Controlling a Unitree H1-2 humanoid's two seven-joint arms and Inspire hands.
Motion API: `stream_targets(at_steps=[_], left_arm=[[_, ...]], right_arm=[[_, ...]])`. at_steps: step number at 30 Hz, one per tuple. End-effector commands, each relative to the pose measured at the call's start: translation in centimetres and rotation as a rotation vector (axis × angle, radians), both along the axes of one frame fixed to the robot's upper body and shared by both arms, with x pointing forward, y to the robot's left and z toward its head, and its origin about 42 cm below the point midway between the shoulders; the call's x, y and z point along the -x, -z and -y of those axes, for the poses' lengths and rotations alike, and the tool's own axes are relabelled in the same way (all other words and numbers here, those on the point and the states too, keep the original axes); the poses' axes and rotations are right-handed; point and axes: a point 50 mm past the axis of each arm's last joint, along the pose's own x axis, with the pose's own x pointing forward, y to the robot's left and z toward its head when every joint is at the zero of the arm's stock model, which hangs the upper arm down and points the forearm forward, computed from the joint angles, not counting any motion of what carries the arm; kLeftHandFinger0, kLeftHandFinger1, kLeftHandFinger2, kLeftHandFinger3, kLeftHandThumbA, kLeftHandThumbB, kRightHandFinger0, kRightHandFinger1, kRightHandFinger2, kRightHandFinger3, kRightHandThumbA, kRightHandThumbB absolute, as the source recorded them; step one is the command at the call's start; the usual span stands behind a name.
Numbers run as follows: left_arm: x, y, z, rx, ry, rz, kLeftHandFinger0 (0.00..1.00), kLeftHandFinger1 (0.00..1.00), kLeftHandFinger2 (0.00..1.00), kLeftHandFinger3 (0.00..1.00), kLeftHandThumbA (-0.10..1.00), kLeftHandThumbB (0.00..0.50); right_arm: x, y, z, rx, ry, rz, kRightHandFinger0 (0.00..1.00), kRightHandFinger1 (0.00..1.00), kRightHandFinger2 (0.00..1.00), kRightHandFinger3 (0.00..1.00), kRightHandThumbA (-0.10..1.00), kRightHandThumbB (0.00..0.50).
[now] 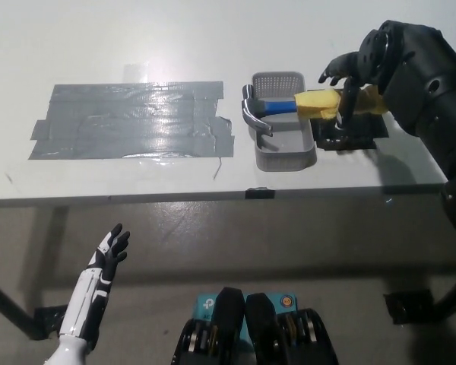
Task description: The robot picks the hammer placed on top of the gray container with right hand and places it on the grey area of the desk
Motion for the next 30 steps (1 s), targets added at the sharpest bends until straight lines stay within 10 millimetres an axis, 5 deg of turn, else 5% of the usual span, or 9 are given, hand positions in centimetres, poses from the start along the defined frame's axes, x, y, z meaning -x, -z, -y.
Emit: stream_targets(at_steps=[1, 16, 25, 30], left_arm=[[-0.2, -1.3, 0.1, -0.003, 0.013, 0.055, 1.00, 1.00, 1.00, 1.00, 1.00, 0.231], [-0.4, -1.6, 0.0, -0.012, 0.017, 0.071, 1.00, 1.00, 1.00, 1.00, 1.00, 0.215], [-0.6, -2.1, -0.1, -0.015, 0.014, 0.083, 1.00, 1.00, 1.00, 1.00, 1.00, 0.181], [-0.7, -2.1, -0.1, -0.019, 0.016, 0.083, 1.00, 1.00, 1.00, 1.00, 1.00, 0.184]], right_arm=[[-0.4, -2.8, -1.2, -0.026, -0.019, 0.128, 1.00, 1.00, 1.00, 1.00, 1.00, 0.371], [-0.5, -1.3, -1.4, -0.084, 0.036, 0.181, 1.00, 1.00, 1.00, 1.00, 0.91, 0.459], [-0.4, -0.3, -1.1, -0.050, 0.037, 0.175, 1.00, 1.00, 1.00, 1.00, 0.91, 0.398], [-0.4, -0.1, -0.9, -0.022, 0.032, 0.179, 1.00, 1.00, 1.00, 1.00, 0.89, 0.422]])
